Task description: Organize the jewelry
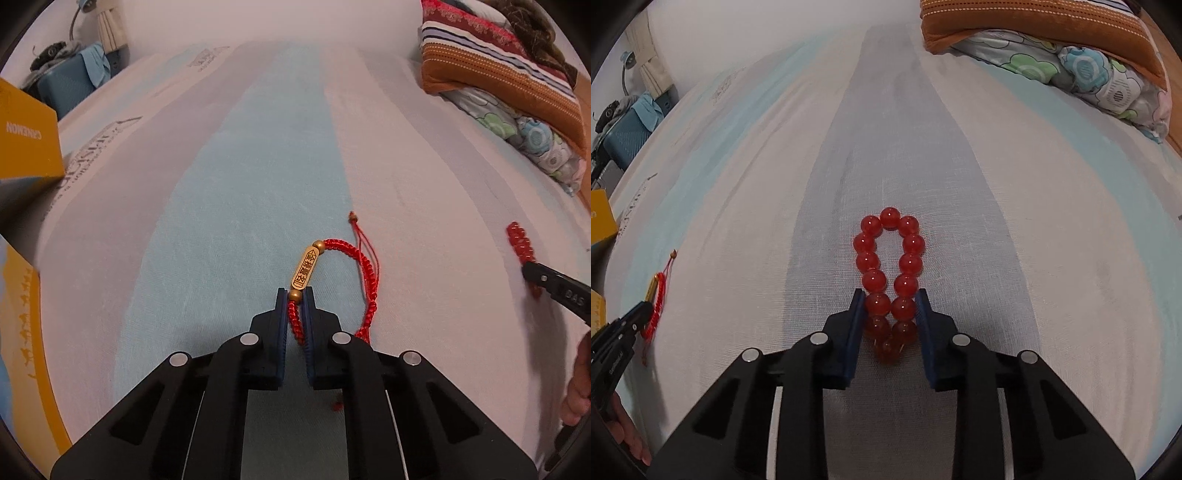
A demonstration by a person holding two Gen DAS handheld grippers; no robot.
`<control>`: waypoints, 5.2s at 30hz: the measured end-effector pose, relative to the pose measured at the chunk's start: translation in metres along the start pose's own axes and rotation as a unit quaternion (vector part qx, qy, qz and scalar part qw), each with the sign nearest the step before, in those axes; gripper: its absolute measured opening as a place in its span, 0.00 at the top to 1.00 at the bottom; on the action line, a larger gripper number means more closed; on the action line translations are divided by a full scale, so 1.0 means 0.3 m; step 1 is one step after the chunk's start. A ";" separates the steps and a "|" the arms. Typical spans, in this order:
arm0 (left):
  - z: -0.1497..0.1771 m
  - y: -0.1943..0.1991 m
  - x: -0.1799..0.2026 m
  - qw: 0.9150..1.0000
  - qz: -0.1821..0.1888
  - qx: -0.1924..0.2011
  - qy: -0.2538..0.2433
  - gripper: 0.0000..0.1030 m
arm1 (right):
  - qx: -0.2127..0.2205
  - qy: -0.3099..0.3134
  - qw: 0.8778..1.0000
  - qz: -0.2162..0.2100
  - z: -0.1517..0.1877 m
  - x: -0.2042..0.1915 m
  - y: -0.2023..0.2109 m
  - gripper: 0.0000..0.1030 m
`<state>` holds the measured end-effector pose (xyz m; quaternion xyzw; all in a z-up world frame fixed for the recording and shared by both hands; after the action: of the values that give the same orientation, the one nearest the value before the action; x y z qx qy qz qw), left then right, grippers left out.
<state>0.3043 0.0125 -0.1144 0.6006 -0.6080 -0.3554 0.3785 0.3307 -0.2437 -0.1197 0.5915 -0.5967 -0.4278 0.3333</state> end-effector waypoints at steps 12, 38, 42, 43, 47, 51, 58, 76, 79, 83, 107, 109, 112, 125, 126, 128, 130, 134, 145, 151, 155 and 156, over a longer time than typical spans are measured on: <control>0.024 0.099 0.005 1.000 0.027 0.012 -0.001 0.93 | 0.026 0.005 0.999 -0.026 0.009 -0.009 0.075 0.88; 0.086 0.362 -0.026 0.999 0.014 0.040 -0.012 0.93 | 0.066 0.032 0.996 -0.052 0.090 -0.159 0.293 0.88; 0.124 0.405 -0.047 0.999 0.006 0.034 -0.014 0.93 | 0.059 0.032 0.996 -0.063 0.115 -0.206 0.331 0.88; 0.132 0.413 -0.049 0.999 0.004 0.033 -0.017 0.93 | 0.059 0.033 0.996 -0.064 0.123 -0.218 0.341 0.88; 0.165 0.468 -0.086 0.999 0.004 0.036 -0.009 0.93 | 0.063 0.044 0.994 -0.072 0.161 -0.285 0.396 0.88; 0.182 0.540 -0.128 0.999 0.004 0.046 -0.001 0.93 | 0.070 0.059 0.993 -0.074 0.189 -0.359 0.457 0.88; 0.199 0.649 -0.202 0.998 -0.003 0.056 0.012 0.93 | 0.084 0.077 0.990 -0.083 0.215 -0.469 0.554 0.88; 0.264 0.895 -0.483 0.993 -0.034 0.097 0.066 0.93 | 0.119 0.154 0.975 -0.105 0.246 -0.856 0.743 0.88; 0.279 0.934 -0.544 0.991 -0.041 0.103 0.078 0.93 | 0.125 0.169 0.971 -0.112 0.262 -0.930 0.776 0.88; 0.305 0.971 -0.638 0.988 -0.053 0.106 0.096 0.93 | 0.132 0.191 0.965 -0.125 0.286 -1.049 0.811 0.88; 0.512 0.888 -1.079 0.976 -0.099 0.057 0.183 0.93 | 0.090 0.292 0.939 -0.157 0.516 -1.569 0.681 0.88; 0.523 0.860 -1.096 0.976 -0.098 0.051 0.187 0.93 | 0.079 0.294 0.940 -0.154 0.529 -1.582 0.643 0.88; 0.536 0.821 -1.116 0.976 -0.099 0.041 0.191 0.93 | 0.063 0.297 0.941 -0.148 0.549 -1.603 0.590 0.88; 0.554 0.710 -1.148 0.976 -0.086 0.017 0.199 0.91 | 0.028 0.301 0.945 -0.124 0.586 -1.616 0.464 0.87; 0.551 0.710 -1.148 0.976 -0.087 0.018 0.200 0.90 | 0.030 0.299 0.946 -0.123 0.584 -1.612 0.465 0.87; 0.556 0.711 -1.149 0.975 -0.090 0.019 0.200 0.73 | 0.045 0.292 0.947 -0.126 0.578 -1.600 0.486 0.76; 0.557 0.732 -1.148 0.974 -0.091 0.035 0.206 0.42 | 0.064 0.281 0.949 -0.129 0.563 -1.583 0.517 0.46; 0.548 0.774 -1.111 0.974 -0.104 0.053 0.194 0.33 | 0.092 0.261 0.953 -0.126 0.526 -1.510 0.576 0.26; 0.437 0.841 -0.832 0.981 -0.091 0.109 0.134 0.06 | 0.144 0.169 0.971 -0.091 0.363 -1.122 0.635 0.07; 0.338 0.792 -0.575 0.988 -0.067 0.115 0.078 0.06 | 0.159 0.104 0.980 -0.052 0.284 -0.805 0.617 0.07; 0.273 0.733 -0.360 0.992 -0.033 0.120 0.037 0.06 | 0.162 0.073 0.984 -0.022 0.248 -0.596 0.588 0.07; 0.255 0.708 -0.298 0.992 -0.029 0.118 0.027 0.06 | 0.162 0.063 0.985 -0.010 0.234 -0.530 0.575 0.07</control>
<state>0.1378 0.1056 0.0356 0.6679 -0.6178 -0.2754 0.3107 0.2071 -0.0892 0.0246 0.6693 -0.6299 -0.2907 0.2660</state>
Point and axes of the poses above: each gripper's, at about its wrist camera, not at the fingertips, and y roughly against the way its jaws point, x to its right, z to its underside, the point moved 3 cm from there along -y, roughly the way its jaws point, and after that the axes turned 7 degrees about -x, right-handed, at the moved point
